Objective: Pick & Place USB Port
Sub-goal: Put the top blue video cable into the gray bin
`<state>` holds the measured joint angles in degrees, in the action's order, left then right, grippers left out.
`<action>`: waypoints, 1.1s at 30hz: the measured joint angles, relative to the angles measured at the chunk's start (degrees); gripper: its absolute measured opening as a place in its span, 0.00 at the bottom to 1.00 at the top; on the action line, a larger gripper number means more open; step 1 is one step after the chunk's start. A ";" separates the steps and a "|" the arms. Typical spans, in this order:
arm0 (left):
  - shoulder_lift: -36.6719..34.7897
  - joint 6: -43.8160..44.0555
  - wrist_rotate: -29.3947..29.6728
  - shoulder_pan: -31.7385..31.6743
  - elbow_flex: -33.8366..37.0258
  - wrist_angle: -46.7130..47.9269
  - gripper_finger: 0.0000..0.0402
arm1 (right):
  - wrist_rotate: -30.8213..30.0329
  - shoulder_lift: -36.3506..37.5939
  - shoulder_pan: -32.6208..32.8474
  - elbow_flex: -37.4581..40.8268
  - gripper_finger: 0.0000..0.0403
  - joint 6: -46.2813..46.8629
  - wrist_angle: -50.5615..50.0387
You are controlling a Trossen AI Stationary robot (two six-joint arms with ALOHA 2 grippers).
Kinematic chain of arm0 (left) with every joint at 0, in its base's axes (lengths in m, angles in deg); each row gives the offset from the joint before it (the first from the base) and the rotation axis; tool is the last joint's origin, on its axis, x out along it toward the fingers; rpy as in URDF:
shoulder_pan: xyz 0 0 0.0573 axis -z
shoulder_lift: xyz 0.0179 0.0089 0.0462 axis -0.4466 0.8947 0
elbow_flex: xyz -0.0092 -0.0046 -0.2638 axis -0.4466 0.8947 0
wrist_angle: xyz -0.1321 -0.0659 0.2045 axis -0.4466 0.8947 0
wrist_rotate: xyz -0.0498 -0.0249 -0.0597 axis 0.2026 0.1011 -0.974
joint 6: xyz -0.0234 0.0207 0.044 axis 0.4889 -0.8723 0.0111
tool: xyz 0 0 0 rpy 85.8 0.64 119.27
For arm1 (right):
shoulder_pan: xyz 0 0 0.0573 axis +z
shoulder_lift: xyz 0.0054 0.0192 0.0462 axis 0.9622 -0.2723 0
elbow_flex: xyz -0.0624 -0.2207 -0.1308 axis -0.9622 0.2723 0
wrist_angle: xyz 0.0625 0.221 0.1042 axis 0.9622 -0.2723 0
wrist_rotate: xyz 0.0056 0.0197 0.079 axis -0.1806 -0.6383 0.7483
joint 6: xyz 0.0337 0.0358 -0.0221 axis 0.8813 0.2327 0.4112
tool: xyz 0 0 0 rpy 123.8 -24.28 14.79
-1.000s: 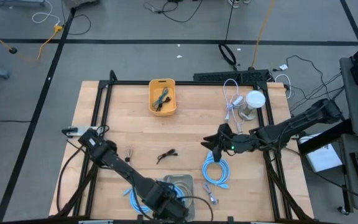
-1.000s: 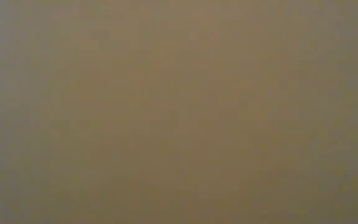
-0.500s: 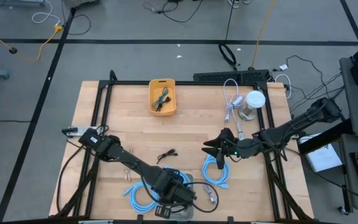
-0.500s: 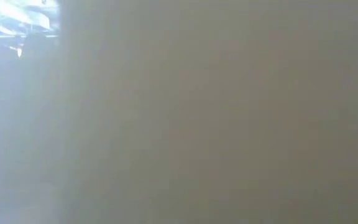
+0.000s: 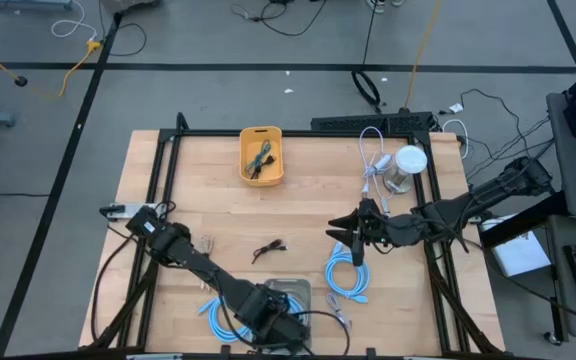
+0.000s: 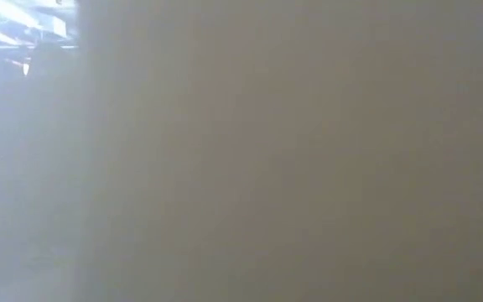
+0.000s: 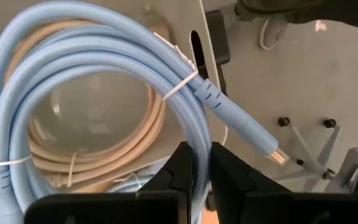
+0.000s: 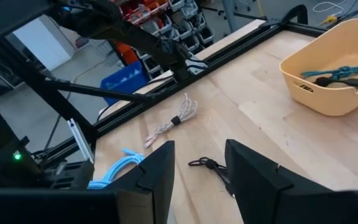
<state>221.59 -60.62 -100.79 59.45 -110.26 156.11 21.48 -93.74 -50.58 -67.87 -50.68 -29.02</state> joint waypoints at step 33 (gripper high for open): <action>2.64 -0.81 -2.61 -2.32 0.11 -4.89 0.08 | 0.24 -0.04 0.00 0.00 0.33 -0.65 -0.29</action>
<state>224.23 -61.43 -103.40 57.13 -110.15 151.21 21.72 -93.78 -50.58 -67.87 -51.33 -29.32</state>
